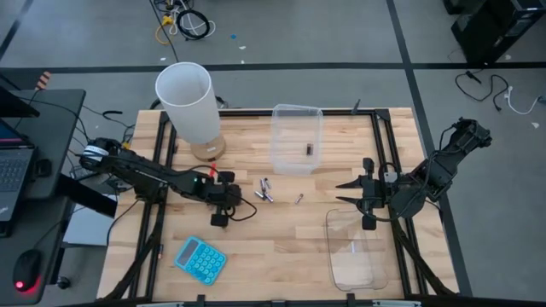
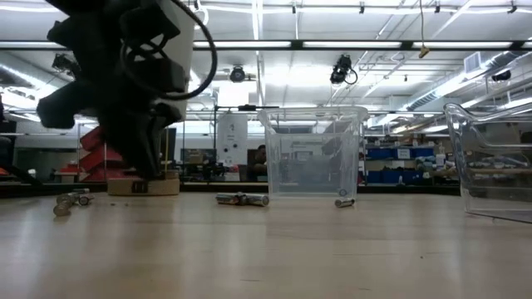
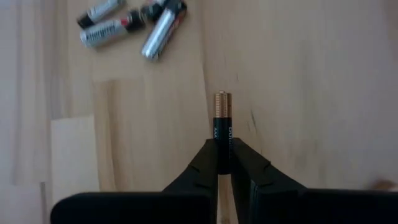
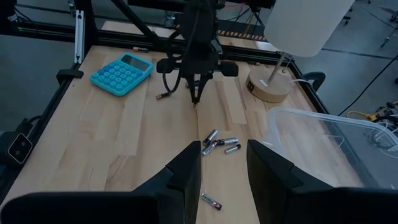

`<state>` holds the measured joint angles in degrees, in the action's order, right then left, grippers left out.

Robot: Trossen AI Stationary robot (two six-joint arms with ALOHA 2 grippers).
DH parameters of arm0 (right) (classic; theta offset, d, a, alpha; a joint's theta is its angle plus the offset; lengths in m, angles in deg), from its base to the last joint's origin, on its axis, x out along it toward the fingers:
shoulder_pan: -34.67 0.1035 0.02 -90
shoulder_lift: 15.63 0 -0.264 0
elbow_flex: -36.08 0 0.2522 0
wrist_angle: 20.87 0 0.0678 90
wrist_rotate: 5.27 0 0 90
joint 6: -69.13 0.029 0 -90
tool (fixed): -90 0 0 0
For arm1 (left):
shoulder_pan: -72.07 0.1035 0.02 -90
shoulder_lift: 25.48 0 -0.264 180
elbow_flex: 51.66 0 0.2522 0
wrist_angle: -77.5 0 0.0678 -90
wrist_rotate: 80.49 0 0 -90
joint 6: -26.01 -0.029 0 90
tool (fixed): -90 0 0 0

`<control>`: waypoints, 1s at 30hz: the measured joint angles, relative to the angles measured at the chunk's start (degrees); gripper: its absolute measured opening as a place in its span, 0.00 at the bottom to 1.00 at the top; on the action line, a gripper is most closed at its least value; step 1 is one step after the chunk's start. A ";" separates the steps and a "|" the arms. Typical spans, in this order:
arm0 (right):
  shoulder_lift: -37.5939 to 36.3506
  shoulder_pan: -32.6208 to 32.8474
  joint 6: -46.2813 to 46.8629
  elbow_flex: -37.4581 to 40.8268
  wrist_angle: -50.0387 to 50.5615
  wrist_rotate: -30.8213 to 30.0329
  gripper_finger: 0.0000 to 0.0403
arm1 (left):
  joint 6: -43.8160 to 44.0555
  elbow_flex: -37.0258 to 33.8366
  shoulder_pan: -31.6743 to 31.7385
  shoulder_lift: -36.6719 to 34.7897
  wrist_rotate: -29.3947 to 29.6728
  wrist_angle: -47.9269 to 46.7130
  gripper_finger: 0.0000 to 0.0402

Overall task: Sort batteries
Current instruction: Put the brown battery into the top transparent bin

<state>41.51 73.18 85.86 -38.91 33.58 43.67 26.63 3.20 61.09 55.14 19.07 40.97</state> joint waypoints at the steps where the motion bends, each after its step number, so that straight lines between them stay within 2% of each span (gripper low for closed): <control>1: 0.00 0.00 0.00 0.00 0.00 0.00 0.29 | -0.29 0.54 -0.01 0.00 0.00 -0.08 0.05; 9: 0.00 0.00 0.00 -0.02 0.02 0.00 0.29 | -4.82 5.50 -0.01 0.00 0.28 0.16 0.05; 17: 0.00 0.00 0.00 -0.02 0.00 0.00 0.29 | -11.71 10.48 -0.01 0.00 5.29 5.15 0.05; 27: 0.00 0.00 -0.40 -0.02 0.02 0.02 0.29 | -22.66 14.90 0.93 -0.02 18.32 17.18 0.05; 30: 0.00 0.00 -0.69 -0.02 0.00 0.02 0.29 | -24.42 16.40 2.77 -0.02 19.61 20.74 0.05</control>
<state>41.51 73.18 85.17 -38.93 33.58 43.69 2.21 19.61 63.86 55.12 38.69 61.70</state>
